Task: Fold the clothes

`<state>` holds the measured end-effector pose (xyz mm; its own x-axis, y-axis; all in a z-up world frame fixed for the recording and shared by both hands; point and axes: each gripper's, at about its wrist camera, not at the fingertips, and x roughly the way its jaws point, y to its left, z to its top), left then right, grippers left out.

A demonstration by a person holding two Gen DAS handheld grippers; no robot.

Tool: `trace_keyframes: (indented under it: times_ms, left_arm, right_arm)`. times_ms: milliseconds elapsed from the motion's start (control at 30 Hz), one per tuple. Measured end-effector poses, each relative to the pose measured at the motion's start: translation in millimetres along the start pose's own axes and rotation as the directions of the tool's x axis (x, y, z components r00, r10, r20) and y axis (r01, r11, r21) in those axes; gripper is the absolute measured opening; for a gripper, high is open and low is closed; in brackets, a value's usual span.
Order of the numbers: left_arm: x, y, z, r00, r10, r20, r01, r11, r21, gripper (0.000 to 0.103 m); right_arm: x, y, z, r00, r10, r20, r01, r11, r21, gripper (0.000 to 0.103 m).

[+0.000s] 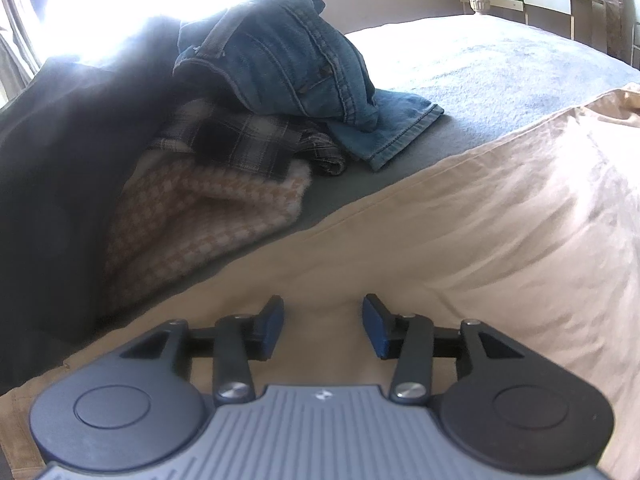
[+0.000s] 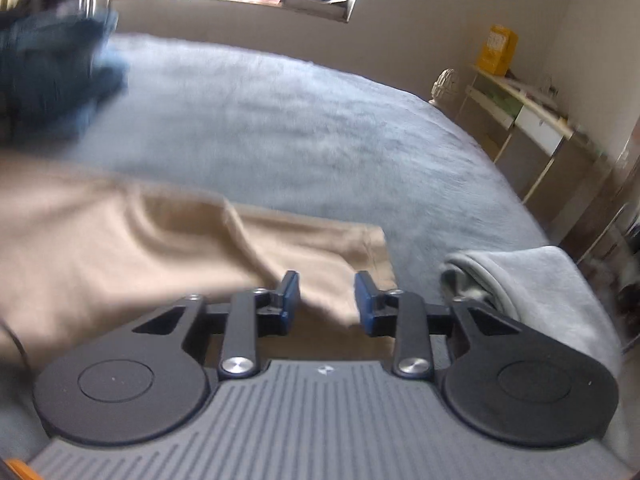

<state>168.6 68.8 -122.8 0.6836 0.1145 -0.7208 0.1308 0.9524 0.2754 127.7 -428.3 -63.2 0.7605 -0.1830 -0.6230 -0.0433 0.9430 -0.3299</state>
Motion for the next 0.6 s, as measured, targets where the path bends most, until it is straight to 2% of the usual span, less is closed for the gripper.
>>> trace_keyframes:
  times_ms: [33, 100, 200, 233, 300, 433, 600]
  left_arm:
    - [0.1, -0.6, 0.3, 1.000, 0.003, -0.002, -0.003, 1.000, 0.000, 0.046]
    - [0.0, -2.1, 0.5, 1.000, 0.010, -0.004, -0.010, 1.000, 0.002, 0.045]
    - [-0.4, -3.6, 1.0, 1.000, 0.018, -0.006, -0.018, 1.000, 0.006, 0.045]
    - [-0.5, -3.8, 1.0, 1.000, 0.019, -0.006, -0.019, 1.000, 0.006, 0.046]
    - [-0.6, -4.0, 0.9, 1.000, 0.021, -0.007, -0.021, 1.000, 0.004, 0.046]
    - [0.0, -4.7, 0.9, 1.000, 0.024, -0.007, -0.024, 1.000, 0.003, 0.046]
    - [0.6, -4.8, 0.7, 1.000, 0.027, -0.006, -0.027, 1.000, 0.004, 0.046]
  right_arm:
    - [4.4, 2.4, -6.0, 1.000, -0.026, -0.011, 0.025, 0.999, -0.038, 0.042]
    - [14.2, 3.2, -11.5, 0.997, -0.068, -0.027, 0.066, 0.994, -0.083, 0.042]
    - [27.9, -2.9, -12.2, 0.995, -0.094, -0.036, 0.090, 0.991, -0.096, 0.037]
    - [31.6, -6.6, -10.6, 0.995, -0.088, -0.038, 0.085, 0.993, -0.087, 0.025]
    - [37.1, -15.4, -5.2, 0.996, -0.083, -0.040, 0.080, 0.995, -0.061, 0.008]
    - [42.1, -36.5, 9.5, 0.998, -0.055, -0.010, 0.055, 0.996, 0.064, 0.007]
    - [68.8, -42.1, 27.3, 1.000, -0.014, -0.026, 0.017, 0.995, 0.099, 0.008]
